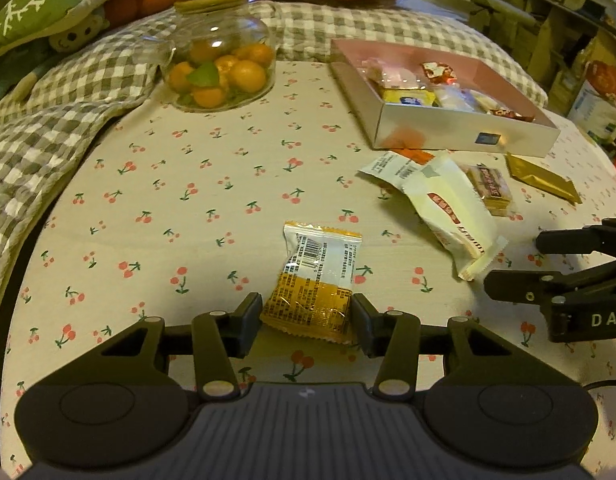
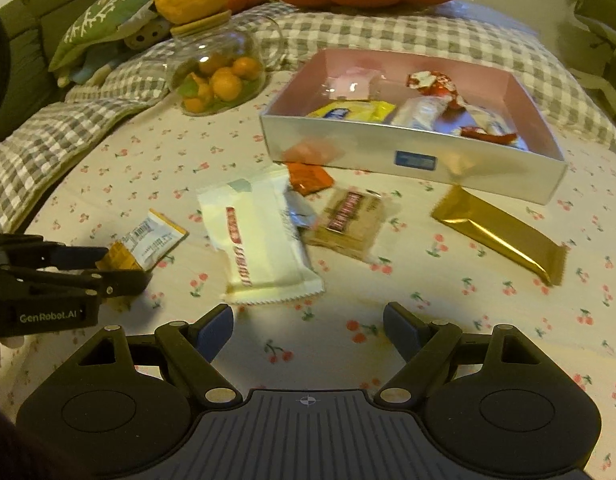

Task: Organize snacks
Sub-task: 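Grasp the orange-and-white wafer pack with left tool while right tool grasps white bread pack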

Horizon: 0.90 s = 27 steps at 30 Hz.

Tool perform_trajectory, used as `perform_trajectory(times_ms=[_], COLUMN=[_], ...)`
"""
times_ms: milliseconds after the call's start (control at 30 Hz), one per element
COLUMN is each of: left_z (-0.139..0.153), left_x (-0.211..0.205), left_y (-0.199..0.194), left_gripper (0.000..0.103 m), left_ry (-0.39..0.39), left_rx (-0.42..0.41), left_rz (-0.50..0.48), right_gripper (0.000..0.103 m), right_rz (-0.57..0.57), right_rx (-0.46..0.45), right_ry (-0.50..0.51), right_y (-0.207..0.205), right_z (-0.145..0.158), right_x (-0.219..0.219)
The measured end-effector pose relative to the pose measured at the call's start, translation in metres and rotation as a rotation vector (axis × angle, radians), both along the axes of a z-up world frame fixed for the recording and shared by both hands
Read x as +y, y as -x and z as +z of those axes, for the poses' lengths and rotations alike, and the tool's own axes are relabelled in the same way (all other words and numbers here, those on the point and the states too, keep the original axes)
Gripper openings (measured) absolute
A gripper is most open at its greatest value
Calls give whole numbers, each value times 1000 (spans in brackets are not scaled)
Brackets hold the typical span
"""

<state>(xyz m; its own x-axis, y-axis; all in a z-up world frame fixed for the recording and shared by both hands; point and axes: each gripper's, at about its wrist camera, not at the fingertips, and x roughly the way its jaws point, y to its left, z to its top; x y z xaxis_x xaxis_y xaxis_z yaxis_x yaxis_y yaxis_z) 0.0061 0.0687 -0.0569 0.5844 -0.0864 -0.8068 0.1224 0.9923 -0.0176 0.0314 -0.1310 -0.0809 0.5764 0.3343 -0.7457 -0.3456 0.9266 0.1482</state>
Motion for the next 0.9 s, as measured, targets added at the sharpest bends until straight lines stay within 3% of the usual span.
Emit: perform_trajectory(times_ms=[600, 700, 767, 900], left_z=[0, 0, 0, 1], left_x=[6, 6, 6, 5], left_y=[1, 1, 1, 1], left_gripper=[45, 45, 45, 45], left_ry=[5, 8, 10, 10], left_rx=[3, 4, 5, 4], left_rz=[7, 10, 13, 17], right_gripper=[86, 75, 62, 58], right_rz=[-9, -16, -14, -3], right_rx=[-39, -50, -55, -58], right_ry=[13, 24, 30, 31], right_y=[-12, -12, -12, -10], right_z=[-4, -4, -3, -1], right_x=[24, 23, 23, 22])
